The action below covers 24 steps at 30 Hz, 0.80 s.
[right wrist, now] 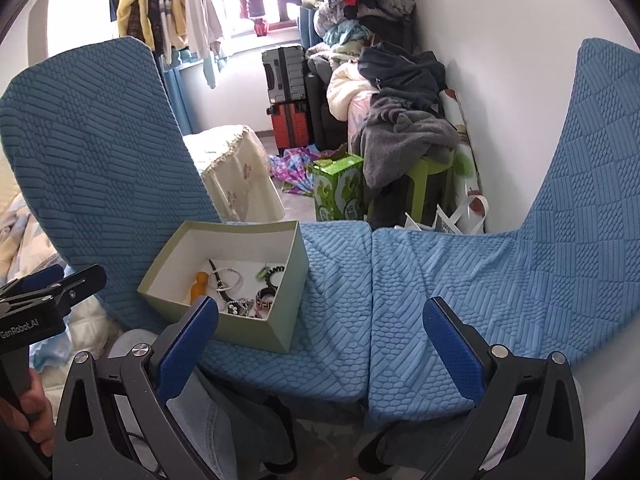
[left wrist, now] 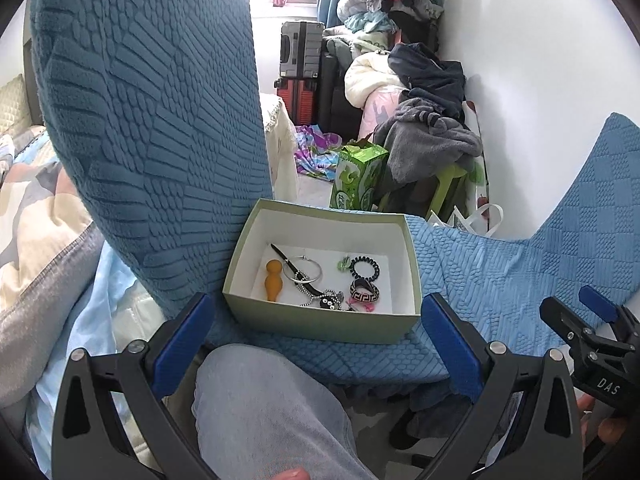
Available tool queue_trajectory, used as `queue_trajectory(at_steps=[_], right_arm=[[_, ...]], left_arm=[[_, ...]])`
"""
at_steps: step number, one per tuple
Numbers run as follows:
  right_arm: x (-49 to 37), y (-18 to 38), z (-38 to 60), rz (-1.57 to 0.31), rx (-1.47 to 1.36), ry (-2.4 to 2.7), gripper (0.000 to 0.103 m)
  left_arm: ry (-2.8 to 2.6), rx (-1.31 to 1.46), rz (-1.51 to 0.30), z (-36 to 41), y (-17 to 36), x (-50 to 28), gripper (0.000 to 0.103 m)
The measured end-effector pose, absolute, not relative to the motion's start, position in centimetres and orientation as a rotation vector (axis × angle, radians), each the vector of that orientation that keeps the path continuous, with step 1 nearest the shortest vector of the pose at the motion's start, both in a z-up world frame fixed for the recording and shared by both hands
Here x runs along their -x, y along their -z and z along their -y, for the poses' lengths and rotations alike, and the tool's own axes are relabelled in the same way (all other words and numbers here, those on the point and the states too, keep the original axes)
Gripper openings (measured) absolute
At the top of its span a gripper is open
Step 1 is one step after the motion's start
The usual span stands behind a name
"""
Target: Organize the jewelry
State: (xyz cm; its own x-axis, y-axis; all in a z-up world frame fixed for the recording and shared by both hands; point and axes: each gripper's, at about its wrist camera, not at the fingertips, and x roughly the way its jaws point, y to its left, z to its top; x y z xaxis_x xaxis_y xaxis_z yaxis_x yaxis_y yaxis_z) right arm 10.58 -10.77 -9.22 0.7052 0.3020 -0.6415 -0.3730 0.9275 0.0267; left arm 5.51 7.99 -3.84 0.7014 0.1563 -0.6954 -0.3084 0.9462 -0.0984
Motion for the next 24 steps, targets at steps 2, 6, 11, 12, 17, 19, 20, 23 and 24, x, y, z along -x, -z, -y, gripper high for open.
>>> queue_trajectory(at_steps=[2, 6, 11, 12, 17, 19, 20, 23, 24], right_arm=[[-10.78, 9.40, 10.75, -0.697, 0.111, -0.367, 0.103], [-10.86, 9.56, 10.88, -0.700, 0.110, -0.354, 0.103], [-10.94, 9.50, 11.19, -0.690, 0.102, -0.342, 0.103], [-10.93, 9.50, 11.24, -0.690, 0.099, -0.341, 0.103], [-10.93, 9.48, 11.32, -0.688, 0.094, -0.343, 0.103], [-10.90, 9.45, 11.35, -0.684, 0.090, -0.345, 0.103], [-10.91, 9.41, 11.33, -0.683, 0.089, -0.345, 0.103], [-10.94, 9.51, 11.40, -0.691, 0.090, -0.347, 0.103], [-10.88, 9.55, 11.40, -0.694, 0.091, -0.347, 0.103]], left_arm=[[-0.262, 0.213, -0.754, -8.02, 3.86, -5.56, 0.103], [-0.267, 0.216, -0.761, -8.11, 3.97, -5.51, 0.103], [-0.259, 0.207, -0.770, -8.01, 4.04, -5.43, 0.103], [-0.257, 0.204, -0.770, -7.96, 4.05, -5.39, 0.103], [-0.265, 0.195, -0.774, -7.72, 4.13, -5.36, 0.103], [-0.267, 0.196, -0.775, -7.81, 4.31, -5.39, 0.103], [-0.269, 0.196, -0.776, -7.79, 4.31, -5.36, 0.103], [-0.271, 0.195, -0.780, -7.96, 4.49, -5.50, 0.103], [-0.271, 0.196, -0.781, -7.98, 4.52, -5.48, 0.103]])
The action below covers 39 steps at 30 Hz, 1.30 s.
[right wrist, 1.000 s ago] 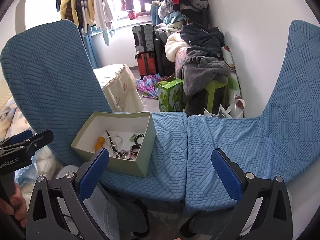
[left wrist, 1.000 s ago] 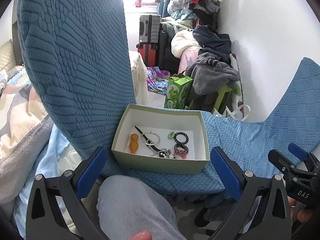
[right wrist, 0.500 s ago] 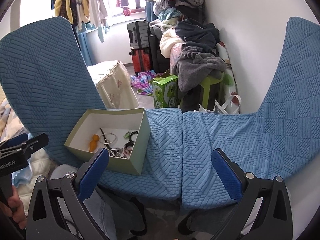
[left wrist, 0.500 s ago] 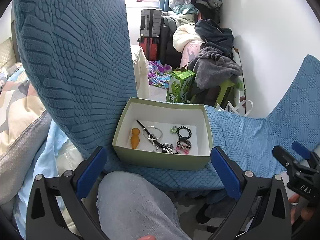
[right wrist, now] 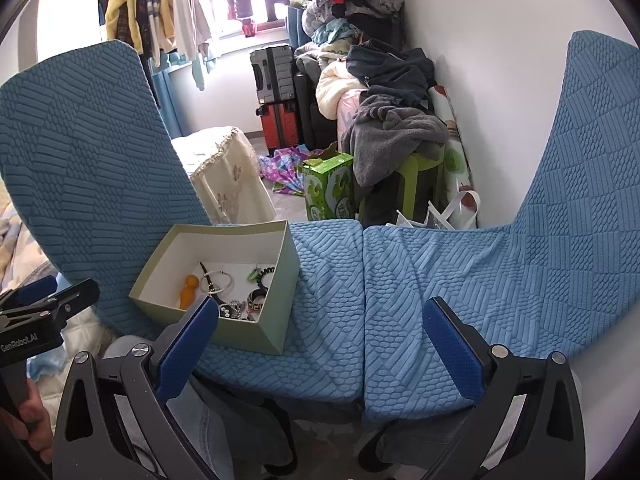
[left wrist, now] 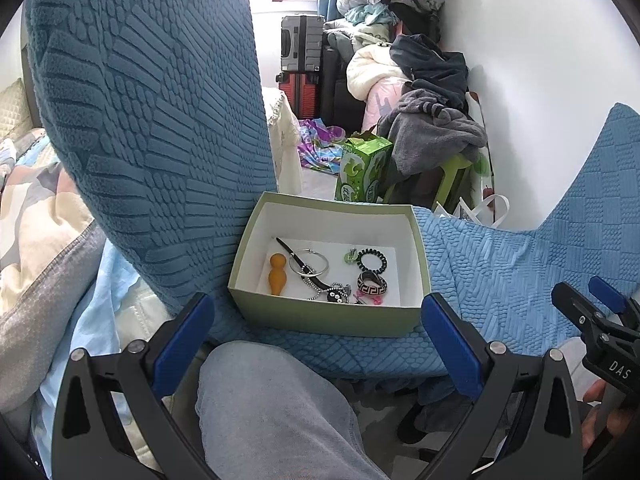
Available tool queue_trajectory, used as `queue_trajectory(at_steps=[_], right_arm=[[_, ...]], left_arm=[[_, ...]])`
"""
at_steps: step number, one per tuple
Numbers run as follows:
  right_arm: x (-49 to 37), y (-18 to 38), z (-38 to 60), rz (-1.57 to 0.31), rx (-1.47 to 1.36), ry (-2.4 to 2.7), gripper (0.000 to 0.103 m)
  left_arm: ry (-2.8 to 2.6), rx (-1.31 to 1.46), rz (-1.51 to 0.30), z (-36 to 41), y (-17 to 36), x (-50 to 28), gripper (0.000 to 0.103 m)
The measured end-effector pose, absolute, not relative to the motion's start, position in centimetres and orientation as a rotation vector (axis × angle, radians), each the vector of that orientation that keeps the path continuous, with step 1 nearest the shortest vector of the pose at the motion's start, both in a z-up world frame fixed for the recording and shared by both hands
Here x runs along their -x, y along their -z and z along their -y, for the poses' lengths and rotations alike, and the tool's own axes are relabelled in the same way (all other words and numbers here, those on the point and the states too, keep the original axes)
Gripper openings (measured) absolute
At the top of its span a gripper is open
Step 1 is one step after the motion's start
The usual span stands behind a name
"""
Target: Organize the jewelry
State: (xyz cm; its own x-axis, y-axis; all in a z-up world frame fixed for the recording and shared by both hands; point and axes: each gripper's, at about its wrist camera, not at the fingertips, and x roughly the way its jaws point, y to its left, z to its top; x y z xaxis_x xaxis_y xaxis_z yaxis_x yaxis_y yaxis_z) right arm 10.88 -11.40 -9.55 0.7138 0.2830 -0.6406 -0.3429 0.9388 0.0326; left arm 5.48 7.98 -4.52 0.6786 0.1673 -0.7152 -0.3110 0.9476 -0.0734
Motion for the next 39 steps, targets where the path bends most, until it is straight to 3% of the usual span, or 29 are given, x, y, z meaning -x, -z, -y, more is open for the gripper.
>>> queue_trajectory(at_steps=[39], right_arm=[[-10.85, 9.54, 11.09, -0.694, 0.121, -0.340, 0.103]], left_arm=[[-0.280, 0.212, -0.791, -8.58, 4.70, -5.59, 0.103]])
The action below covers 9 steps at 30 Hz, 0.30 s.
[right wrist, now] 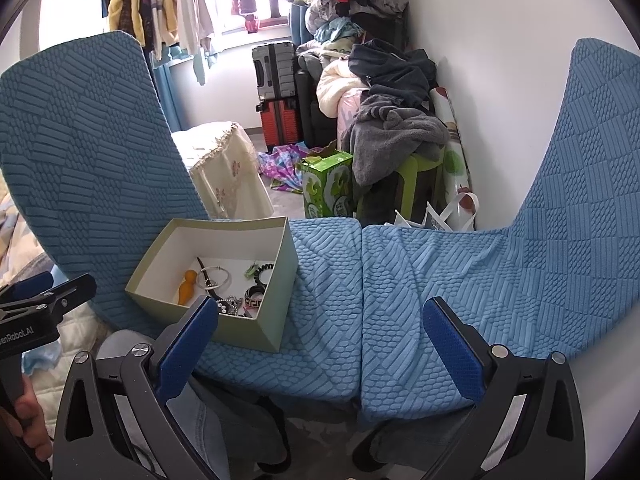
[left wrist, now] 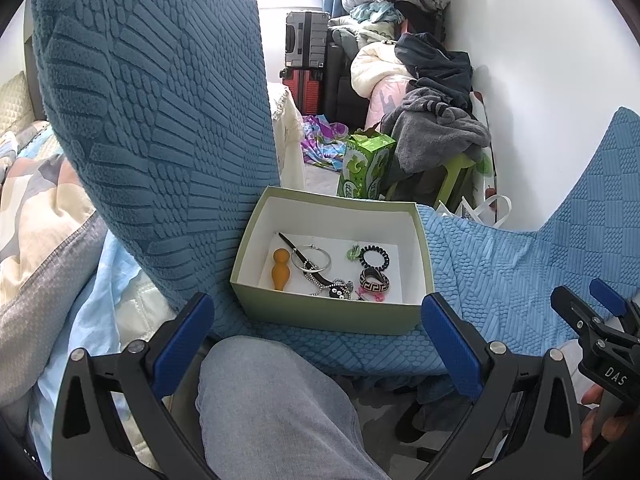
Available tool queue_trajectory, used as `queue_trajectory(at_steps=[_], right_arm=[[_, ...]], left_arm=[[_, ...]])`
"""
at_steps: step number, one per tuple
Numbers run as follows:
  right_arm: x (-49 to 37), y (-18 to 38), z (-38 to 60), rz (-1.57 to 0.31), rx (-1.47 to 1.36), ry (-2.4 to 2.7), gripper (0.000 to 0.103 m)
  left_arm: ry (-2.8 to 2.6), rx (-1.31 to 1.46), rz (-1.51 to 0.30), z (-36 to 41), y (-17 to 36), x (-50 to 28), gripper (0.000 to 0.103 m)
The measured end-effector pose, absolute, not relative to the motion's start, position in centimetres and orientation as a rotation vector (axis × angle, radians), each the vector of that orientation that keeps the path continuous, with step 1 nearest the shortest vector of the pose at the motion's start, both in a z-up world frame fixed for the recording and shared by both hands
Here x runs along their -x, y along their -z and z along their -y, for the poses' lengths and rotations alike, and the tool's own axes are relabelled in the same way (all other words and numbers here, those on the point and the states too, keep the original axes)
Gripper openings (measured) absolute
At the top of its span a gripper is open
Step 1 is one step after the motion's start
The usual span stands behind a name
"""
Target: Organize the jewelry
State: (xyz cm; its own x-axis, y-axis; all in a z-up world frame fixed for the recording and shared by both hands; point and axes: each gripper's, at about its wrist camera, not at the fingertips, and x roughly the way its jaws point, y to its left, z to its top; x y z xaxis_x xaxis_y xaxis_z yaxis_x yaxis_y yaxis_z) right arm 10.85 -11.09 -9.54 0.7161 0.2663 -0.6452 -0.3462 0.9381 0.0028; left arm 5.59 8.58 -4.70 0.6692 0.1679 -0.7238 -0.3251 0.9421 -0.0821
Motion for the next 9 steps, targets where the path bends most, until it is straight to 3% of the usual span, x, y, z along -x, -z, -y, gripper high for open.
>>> queue_trajectory(at_steps=[9], right_arm=[[-10.92, 10.09, 11.14, -0.710, 0.119, -0.336, 0.103]], left_arm=[[-0.288, 0.221, -0.797, -8.64, 5.04, -5.29, 0.103]])
